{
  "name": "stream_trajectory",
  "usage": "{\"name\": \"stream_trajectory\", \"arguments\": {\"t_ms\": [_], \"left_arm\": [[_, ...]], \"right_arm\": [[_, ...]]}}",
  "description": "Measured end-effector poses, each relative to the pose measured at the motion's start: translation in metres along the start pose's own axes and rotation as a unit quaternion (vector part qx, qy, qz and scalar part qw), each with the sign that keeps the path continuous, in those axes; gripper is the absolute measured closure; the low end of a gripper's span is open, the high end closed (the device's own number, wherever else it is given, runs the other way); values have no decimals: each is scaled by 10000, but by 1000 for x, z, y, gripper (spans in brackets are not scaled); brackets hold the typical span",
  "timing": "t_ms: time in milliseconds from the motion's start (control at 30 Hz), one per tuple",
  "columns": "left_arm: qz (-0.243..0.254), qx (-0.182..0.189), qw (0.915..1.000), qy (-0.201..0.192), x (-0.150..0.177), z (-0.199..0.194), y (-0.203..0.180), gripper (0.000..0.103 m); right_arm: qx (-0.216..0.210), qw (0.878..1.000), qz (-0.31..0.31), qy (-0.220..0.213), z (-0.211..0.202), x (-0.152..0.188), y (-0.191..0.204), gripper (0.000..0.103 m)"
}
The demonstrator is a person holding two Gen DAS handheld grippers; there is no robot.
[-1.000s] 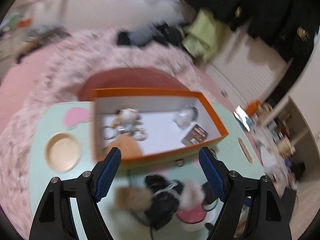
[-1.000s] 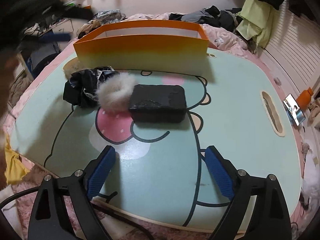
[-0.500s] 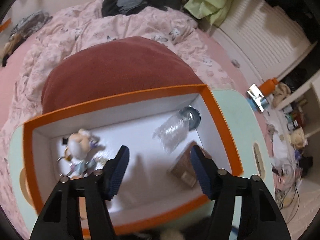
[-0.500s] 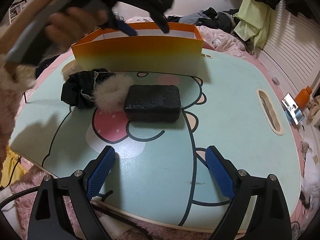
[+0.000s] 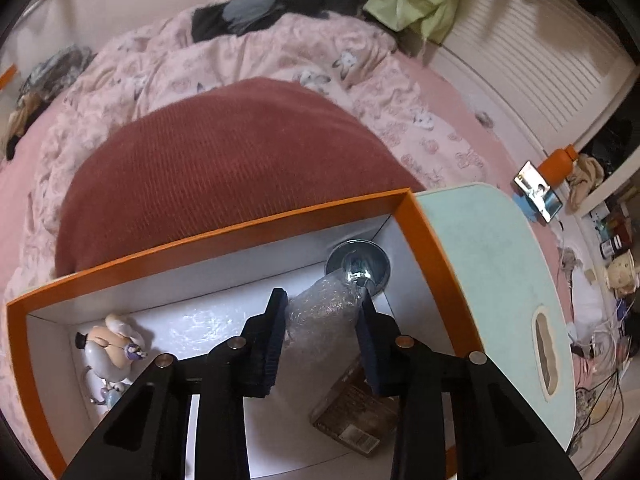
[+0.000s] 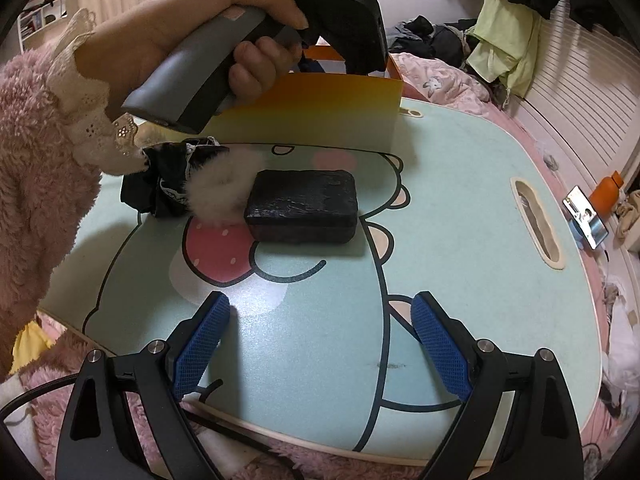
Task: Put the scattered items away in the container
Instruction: 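Reach into the box and grasp the clear plastic bag with the left gripper, then lift the plastic bag out and release it on the table with the left gripper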
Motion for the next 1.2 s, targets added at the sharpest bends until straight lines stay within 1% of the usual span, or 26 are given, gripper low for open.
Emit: {"name": "stream_trajectory", "arguments": {"t_ms": [67,133,200,267,333,367,433,467,533,633,733,767,867,967,1000,1033,1100,1167,1200], "left_arm": [[-98,251,9995,-168,-2,-17,1,71],[-82,445,9981,-412,-3,-44,1,71],[-10,632,9950,-777,2,-78,5,71],[-12,836,9911,-1033,14,-108,11,71],[-49,1042,9872,-1205,31,-134,22,71],[-57,1090,9856,-1288,42,-145,30,71],[-72,1032,9847,-1401,63,-157,47,71],[-76,983,9851,-1409,75,-160,55,71],[-97,1001,9863,-1311,99,-156,66,71],[-298,1115,9865,-1162,129,-146,80,71],[-426,1066,9877,-1058,151,-132,90,71],[-438,1105,9880,-987,158,-126,90,71],[-420,1205,9883,-831,169,-113,87,71],[-541,1281,9862,-900,170,-111,88,71],[-598,1296,9853,-936,169,-112,89,65],[-676,1288,9844,-994,167,-113,91,52],[-805,1165,9826,-1205,164,-117,99,40],[-828,979,9823,-1367,163,-121,105,40],[-816,981,9816,-1419,162,-124,107,40]], "right_arm": [[2,10000,2,-3,0,0,0,11],[5,10000,-1,-5,1,-1,-1,11],[1,10000,3,-4,1,-1,-1,11],[1,10000,6,-13,1,0,0,11],[6,10000,6,-12,1,-1,0,11],[10,10000,7,-9,1,-1,-1,11],[20,10000,17,-5,2,-2,-1,11],[16,10000,17,-1,2,-2,-1,9],[38,10000,26,48,4,-1,-1,0],[53,10000,39,66,4,0,-2,0],[62,9999,45,69,4,2,-1,0],[60,9999,46,70,4,2,-1,0],[67,9999,51,68,4,3,0,0],[63,9999,51,68,4,3,-1,0],[62,9999,52,69,4,3,-1,0],[62,9999,52,68,4,3,0,0],[62,9999,50,67,4,3,-1,0],[63,9999,52,66,4,3,-1,0],[64,9999,55,65,4,3,-1,0]]}}
Point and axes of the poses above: each gripper's, at about its wrist camera, not at the fingertips, and z roughly the way its jaws point, y to its left, x to its underside, the point moved 10 cm from there along z, roughly the way its jaws point
